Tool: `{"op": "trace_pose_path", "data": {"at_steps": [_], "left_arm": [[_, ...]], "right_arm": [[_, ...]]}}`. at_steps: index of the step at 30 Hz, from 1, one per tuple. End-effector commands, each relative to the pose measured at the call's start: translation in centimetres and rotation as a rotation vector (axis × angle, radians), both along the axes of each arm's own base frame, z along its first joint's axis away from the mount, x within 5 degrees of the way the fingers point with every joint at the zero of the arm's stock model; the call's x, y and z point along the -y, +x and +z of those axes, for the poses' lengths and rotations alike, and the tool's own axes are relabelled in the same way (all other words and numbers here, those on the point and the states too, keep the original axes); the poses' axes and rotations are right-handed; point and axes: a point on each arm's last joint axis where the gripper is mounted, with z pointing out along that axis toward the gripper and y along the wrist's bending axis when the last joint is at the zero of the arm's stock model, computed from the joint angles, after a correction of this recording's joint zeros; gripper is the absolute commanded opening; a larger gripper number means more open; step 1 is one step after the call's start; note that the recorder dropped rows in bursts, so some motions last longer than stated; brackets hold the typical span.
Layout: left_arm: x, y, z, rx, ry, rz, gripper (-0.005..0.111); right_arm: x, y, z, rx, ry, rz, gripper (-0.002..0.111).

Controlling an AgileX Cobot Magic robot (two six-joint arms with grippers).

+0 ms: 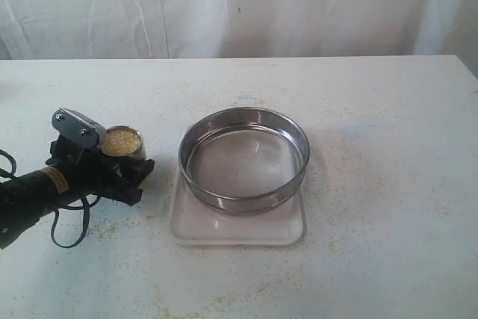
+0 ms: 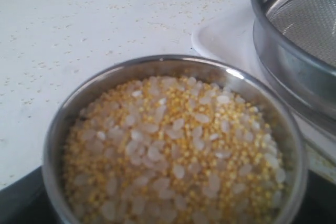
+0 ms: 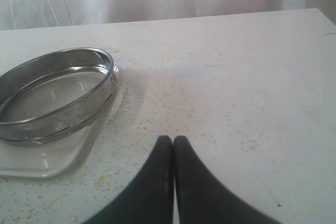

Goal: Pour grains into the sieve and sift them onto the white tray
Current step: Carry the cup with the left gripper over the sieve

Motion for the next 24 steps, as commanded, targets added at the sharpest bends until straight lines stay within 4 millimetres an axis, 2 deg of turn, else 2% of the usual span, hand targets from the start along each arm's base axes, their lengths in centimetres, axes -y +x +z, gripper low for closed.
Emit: {"op": "trace_pose_path", "data": {"at_steps": [1, 11, 24], "left_arm": [[0.4, 0.0, 1.6, 0.054, -0.021, -0.015, 0.0], [0.5, 0.0, 2.7, 0.082, -0.027, -0.038, 0.0], [2.7, -0.2, 7.2, 0.081, 0.07, -0.089, 0.0]], "right_arm": [[0.0, 0.0, -0.2, 0.004, 0.007, -0.005, 0.0], [0.0, 0.0, -0.2, 0.004, 0.007, -0.005, 0.0], [0.0, 0.0, -0.2, 0.004, 0.007, -0.005, 0.0]]}}
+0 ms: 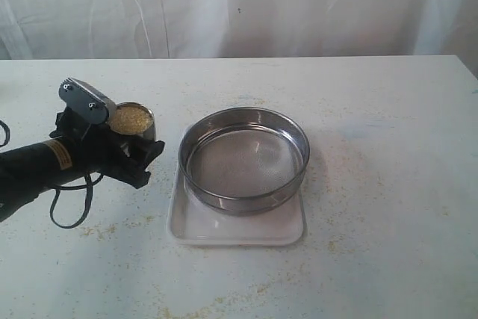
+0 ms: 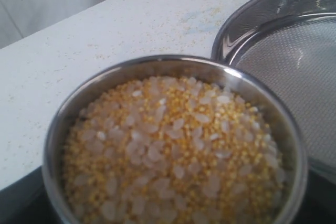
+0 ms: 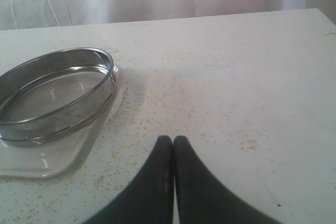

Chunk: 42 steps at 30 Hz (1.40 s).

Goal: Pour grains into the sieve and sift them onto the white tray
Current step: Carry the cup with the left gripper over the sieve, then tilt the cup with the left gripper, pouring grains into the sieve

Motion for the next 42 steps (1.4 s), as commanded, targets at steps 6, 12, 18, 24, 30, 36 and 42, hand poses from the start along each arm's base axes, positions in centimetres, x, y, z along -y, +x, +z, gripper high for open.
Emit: {"op": "trace_pose_path", "data": {"at_steps": [6, 12, 18, 24, 30, 36, 42], "left_arm": [[2.6, 0.4, 4.6, 0.039, 0.066, -0.052, 0.0], [4.8, 0.7, 5.8, 0.006, 0.159, -0.104, 0.0], [7.2, 1.1, 7.2, -0.015, 0.217, -0.133, 0.0], [8.9, 1.5, 7.9, -0.064, 0.396, -0.169, 0.0], [10.4, 1.9, 8.3, -0.066, 0.541, -0.2, 0.0], [11.6, 2.3, 8.4, -0.069, 0.7, -0.232, 0.0], [12.9, 2.8, 7.8, -0.078, 0.843, -0.274, 0.0]], "right_arm": [[0.0, 0.0, -0.2, 0.004, 0.007, -0.005, 0.0], [0.0, 0.0, -0.2, 0.004, 0.007, -0.005, 0.0], [0.0, 0.0, -0.2, 0.004, 0.007, -0.005, 0.0], [0.0, 0.0, -0.2, 0.004, 0.007, -0.005, 0.0], [0.0, 0.0, -0.2, 0.004, 0.007, -0.005, 0.0], [0.0, 0.0, -0.2, 0.004, 0.007, -0.005, 0.0], [0.0, 0.0, -0.2, 0.004, 0.007, -0.005, 0.0]]}}
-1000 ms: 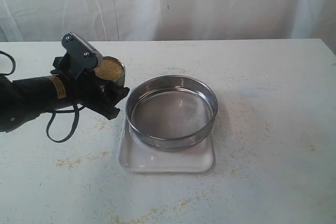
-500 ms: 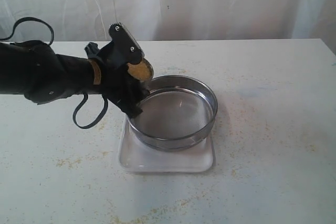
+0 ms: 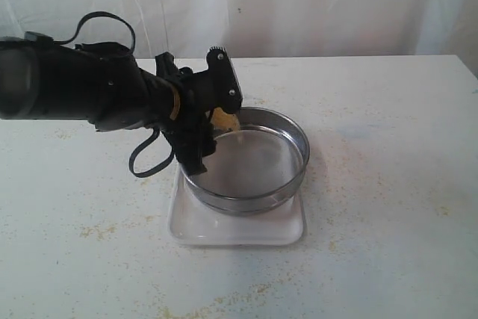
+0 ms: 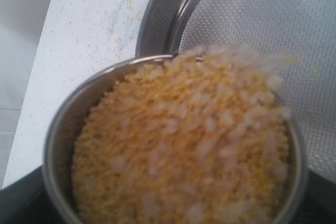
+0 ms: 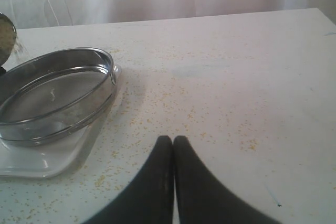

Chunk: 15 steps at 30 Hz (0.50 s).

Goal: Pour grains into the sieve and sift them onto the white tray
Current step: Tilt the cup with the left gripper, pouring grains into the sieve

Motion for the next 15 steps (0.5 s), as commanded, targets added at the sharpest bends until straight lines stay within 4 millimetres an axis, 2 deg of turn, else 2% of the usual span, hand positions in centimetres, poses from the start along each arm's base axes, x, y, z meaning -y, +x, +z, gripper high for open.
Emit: {"op": "trace_pose_path", "data": {"at_steps": [1, 8, 15], "left_arm": [[0.9, 0.4, 0.1, 0.007, 0.108, -0.033, 0.0], [1.1, 1.2, -0.3, -0.01, 0.223, -0.045, 0.0], [2.1, 1.4, 0.0, 0.004, 0.492, -0.151, 0.0]], "right_arm": [[0.0, 0.0, -0.2, 0.004, 0.007, -0.005, 0.0], [0.0, 0.0, -0.2, 0.004, 0.007, -0.005, 0.0], [0.0, 0.0, -0.2, 0.004, 0.007, -0.005, 0.0]]}}
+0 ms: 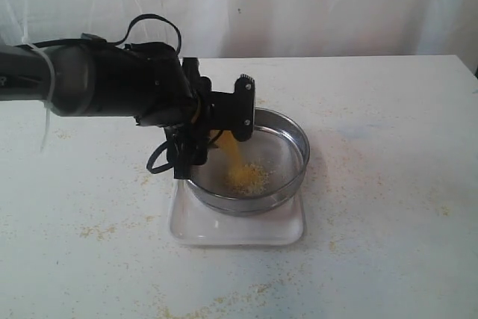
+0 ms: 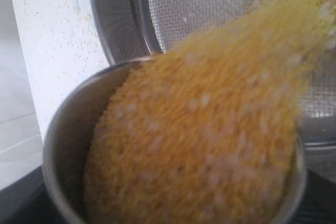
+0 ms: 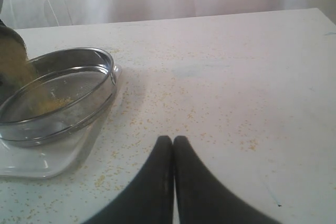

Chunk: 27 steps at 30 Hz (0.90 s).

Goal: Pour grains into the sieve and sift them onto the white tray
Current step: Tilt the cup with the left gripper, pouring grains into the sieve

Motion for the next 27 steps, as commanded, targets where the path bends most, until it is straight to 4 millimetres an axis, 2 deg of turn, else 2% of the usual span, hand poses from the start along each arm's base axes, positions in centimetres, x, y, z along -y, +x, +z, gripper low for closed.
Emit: {"op": "trace_pose_path", "data": {"at_steps": [1, 4, 8, 14, 27], "left_arm": [[0.5, 0.1, 0.8, 0.033, 0.165, -0.053, 0.0], [1.4, 0.1, 1.3, 0.058, 0.288, -0.112, 0.0], [2.1, 0.5, 1.5, 0.13, 0.539, -0.209, 0.0], [3.8, 0.9, 2.0, 0.318, 0.796, -0.368, 0.0], [6.0, -0.5, 2.5, 0.416, 0.923, -0.428, 0.0]], "right_arm": [[0.0, 0.0, -0.2, 0.004, 0.007, -0.005, 0.0], [0.0, 0.0, -0.2, 0.004, 0.007, -0.005, 0.0], [0.0, 0.0, -0.2, 0.004, 0.007, -0.005, 0.0], [0.0, 0.0, -0.2, 0.004, 0.007, -0.005, 0.0], [0.0, 0.0, -0.2, 0.004, 0.007, -0.005, 0.0]]}}
